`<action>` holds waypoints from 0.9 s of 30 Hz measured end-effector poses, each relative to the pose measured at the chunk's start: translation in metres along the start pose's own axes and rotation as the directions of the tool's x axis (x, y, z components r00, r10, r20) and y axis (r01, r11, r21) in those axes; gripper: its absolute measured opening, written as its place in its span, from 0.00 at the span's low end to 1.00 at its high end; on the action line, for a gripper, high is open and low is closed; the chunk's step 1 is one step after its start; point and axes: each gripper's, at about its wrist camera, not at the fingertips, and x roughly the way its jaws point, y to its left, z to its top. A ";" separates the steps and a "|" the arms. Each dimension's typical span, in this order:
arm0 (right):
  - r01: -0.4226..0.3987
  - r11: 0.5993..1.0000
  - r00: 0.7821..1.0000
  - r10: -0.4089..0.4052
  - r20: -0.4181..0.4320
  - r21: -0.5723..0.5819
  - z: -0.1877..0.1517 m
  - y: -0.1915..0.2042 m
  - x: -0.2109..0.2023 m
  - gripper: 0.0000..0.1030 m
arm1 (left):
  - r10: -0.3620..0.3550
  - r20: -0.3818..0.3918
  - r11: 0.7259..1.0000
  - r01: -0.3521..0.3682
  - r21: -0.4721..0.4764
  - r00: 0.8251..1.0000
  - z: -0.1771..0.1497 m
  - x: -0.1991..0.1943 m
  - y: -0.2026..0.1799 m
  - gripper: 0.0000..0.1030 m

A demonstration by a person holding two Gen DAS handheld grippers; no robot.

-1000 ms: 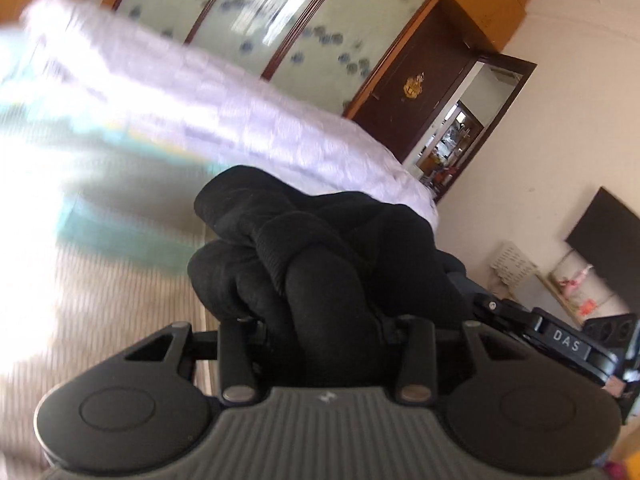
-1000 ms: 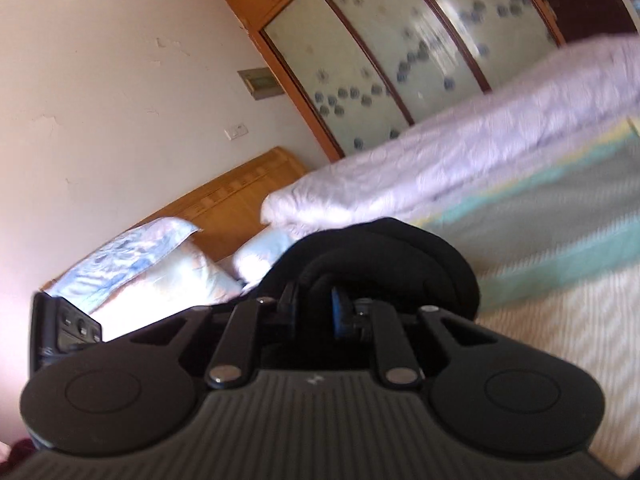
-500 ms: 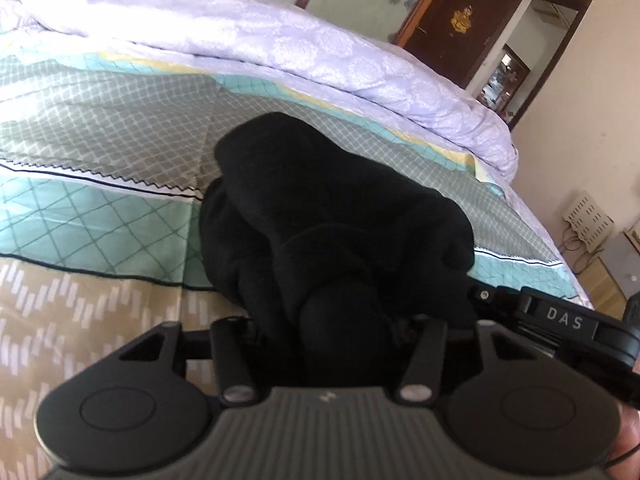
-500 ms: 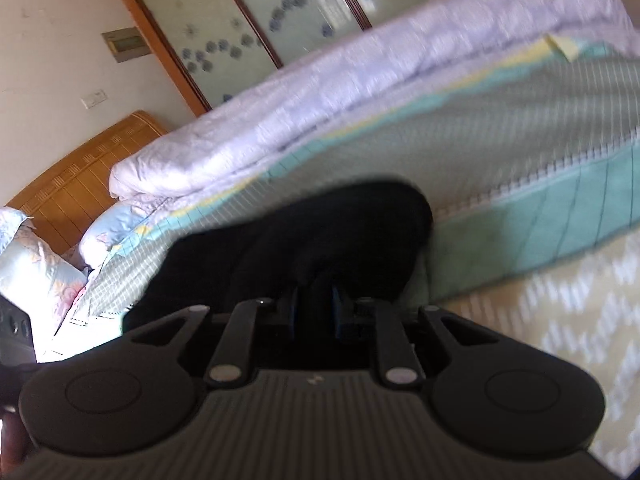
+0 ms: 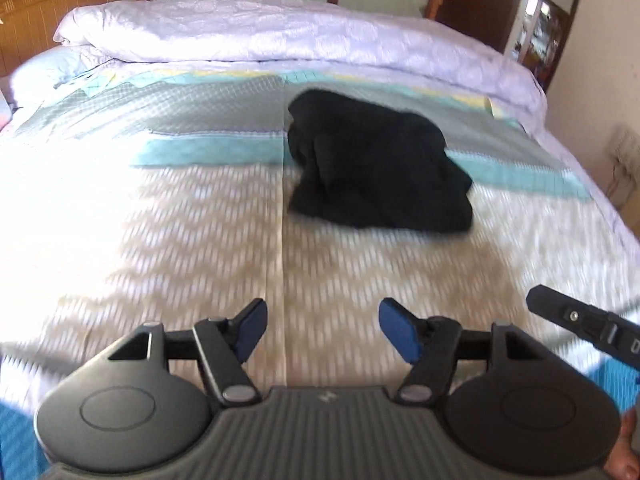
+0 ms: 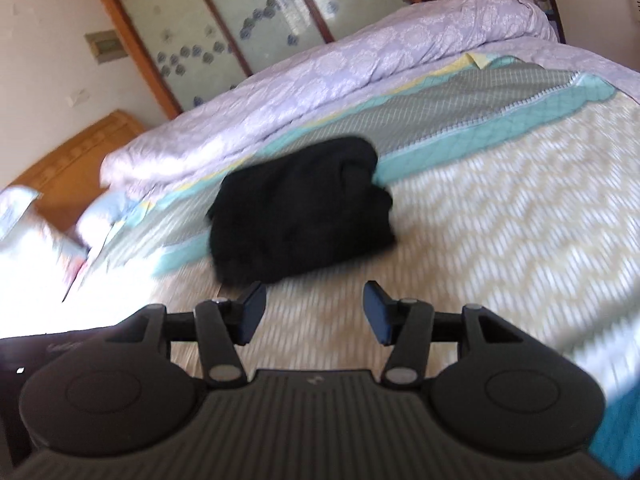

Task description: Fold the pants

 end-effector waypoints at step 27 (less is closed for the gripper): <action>0.037 0.996 0.997 -0.042 -0.063 -0.077 -0.111 0.036 -0.114 0.84 | 0.170 0.105 0.984 -0.175 0.035 0.980 -0.119 -0.121 -0.025 1.00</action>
